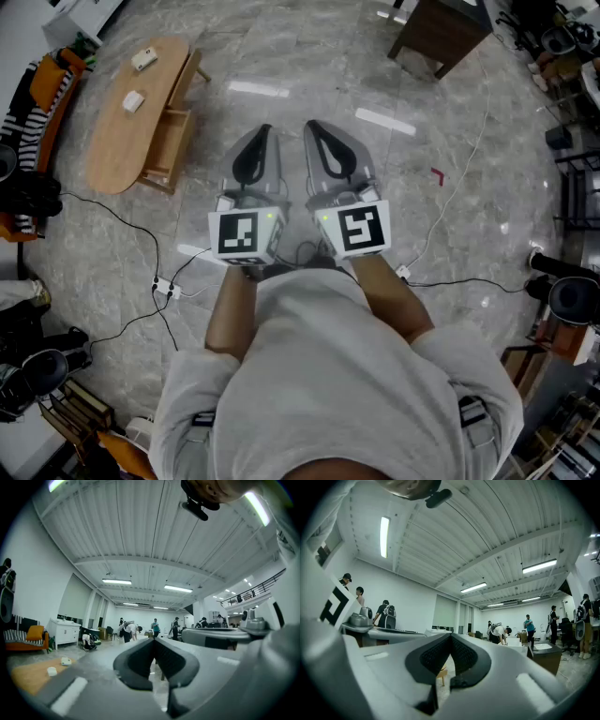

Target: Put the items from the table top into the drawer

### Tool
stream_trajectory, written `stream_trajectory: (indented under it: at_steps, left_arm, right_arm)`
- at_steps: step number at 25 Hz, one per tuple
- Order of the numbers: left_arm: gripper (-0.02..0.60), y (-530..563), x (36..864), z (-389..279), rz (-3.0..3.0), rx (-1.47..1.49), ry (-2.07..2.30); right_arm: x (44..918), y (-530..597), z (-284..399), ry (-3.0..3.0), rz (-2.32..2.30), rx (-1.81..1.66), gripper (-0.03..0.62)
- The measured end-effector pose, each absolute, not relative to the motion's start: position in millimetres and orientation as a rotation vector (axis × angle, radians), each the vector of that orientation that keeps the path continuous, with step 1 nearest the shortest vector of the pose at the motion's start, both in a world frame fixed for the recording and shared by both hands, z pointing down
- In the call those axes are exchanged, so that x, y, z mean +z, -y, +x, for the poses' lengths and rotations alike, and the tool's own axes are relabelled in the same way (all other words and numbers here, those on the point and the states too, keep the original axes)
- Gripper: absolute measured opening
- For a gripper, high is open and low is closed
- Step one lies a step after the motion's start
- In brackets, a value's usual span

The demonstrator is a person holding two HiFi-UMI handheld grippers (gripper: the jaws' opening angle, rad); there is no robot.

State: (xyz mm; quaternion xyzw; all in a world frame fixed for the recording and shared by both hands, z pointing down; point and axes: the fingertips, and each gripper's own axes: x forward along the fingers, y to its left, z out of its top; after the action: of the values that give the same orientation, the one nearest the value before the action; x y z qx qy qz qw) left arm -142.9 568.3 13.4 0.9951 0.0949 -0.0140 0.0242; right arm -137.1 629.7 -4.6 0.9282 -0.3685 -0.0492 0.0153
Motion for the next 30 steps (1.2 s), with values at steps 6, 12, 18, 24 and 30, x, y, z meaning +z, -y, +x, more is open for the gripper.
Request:
stream_trajectory:
  at_steps: [6,12,18,24,30]
  left_arm:
    - [0.020,-594.5,12.6,-133.8,3.070,-0.030,-0.267]
    - [0.020,-608.8,17.0,-117.3,3.092,-0.011,-0.204]
    - [0.020,-619.5,23.6,-105.6,3.108,0.006,-0.128]
    - [0.020,-607.5,31.0,-88.4,3.110,0.036,-0.088]
    - [0.020,-556.8,44.6,-60.0,3.090,0.035,0.005]
  right_arm:
    - [-7.4,-654.5,-125.7,1.175,2.879,-0.165,0.006]
    - [-2.5,-679.3,-110.0,1.202,2.870,-0.176,0.006]
    - [11.8,-699.7,-88.8,1.243,2.866,-0.139,0.008]
    - [21.5,-690.5,-69.4,1.304,2.848,-0.109,0.008]
    - [43.8,-645.7,-40.3,1.375,2.800,-0.037,0.008]
